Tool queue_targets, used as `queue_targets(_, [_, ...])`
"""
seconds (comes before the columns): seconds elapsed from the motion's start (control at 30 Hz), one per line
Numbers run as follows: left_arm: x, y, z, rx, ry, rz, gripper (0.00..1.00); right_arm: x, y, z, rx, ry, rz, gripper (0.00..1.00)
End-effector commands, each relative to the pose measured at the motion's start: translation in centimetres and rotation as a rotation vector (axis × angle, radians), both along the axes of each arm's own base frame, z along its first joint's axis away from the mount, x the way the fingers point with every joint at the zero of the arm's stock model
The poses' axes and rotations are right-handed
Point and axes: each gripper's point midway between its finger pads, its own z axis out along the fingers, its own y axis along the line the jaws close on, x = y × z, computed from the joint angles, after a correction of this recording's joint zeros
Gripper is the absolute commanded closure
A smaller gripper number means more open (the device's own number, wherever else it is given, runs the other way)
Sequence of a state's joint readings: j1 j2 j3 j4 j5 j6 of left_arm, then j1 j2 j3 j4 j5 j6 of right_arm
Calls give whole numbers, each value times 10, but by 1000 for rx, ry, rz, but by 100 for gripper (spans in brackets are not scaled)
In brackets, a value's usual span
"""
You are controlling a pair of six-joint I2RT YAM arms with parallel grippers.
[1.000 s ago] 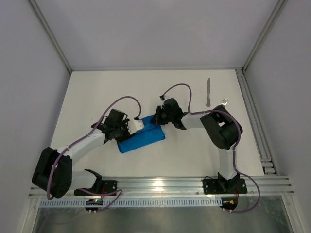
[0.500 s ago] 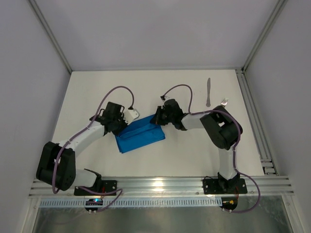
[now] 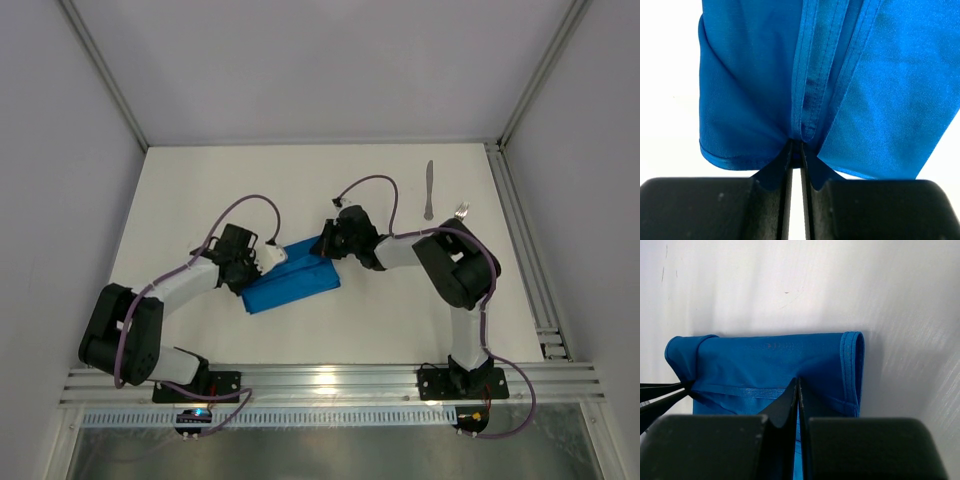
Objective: Fold the napkin into a case and place the utensils inside
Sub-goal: Smooth out the 2/3-rectangle-folded napkin at the center of the board.
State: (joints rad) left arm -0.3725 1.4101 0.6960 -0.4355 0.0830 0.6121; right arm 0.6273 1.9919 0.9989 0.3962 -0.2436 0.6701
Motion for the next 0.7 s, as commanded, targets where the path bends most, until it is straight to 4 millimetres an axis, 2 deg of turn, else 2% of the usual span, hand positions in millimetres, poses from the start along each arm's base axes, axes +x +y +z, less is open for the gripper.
queue_targets(0.0, [-9, -6, -10, -41, 30, -30, 88, -7, -13, -12, -66, 23, -31, 96])
queue_targets(0.1, [-13, -18, 7, -119, 39, -58, 84, -8, -13, -13, -67, 26, -28, 96])
queue_targets(0.13, [-16, -28, 15, -182, 45, -81, 82, -8, -13, -13, -67, 26, -28, 96])
queue_targets(0.17, [-10, -33, 35, -227, -2, -91, 78, -8, -13, -14, -66, 26, -26, 96])
queue_targets(0.23, [-12, -45, 56, -318, -14, -109, 76, -9, -13, -14, -66, 29, -26, 96])
queue_targets(0.27, [-6, -46, 73, -356, -48, -92, 75, -8, -14, -14, -70, 27, -28, 96])
queue_targets(0.33, [3, -44, 84, -380, -67, -57, 77, -8, -14, -14, -69, 25, -29, 96])
queue_targets(0.43, [23, -24, 78, -336, -70, 60, 90, -9, -13, -13, -69, 24, -28, 96])
queue_targets(0.47, [31, -12, 74, -302, -84, 107, 94, -8, -14, -13, -69, 24, -31, 96])
queue_targets(0.6, [42, 10, 47, -209, -50, 174, 96, -7, -14, -13, -67, 24, -34, 96])
queue_targets(0.67, [42, 13, 33, -185, -33, 178, 95, -8, -14, -14, -69, 26, -32, 96])
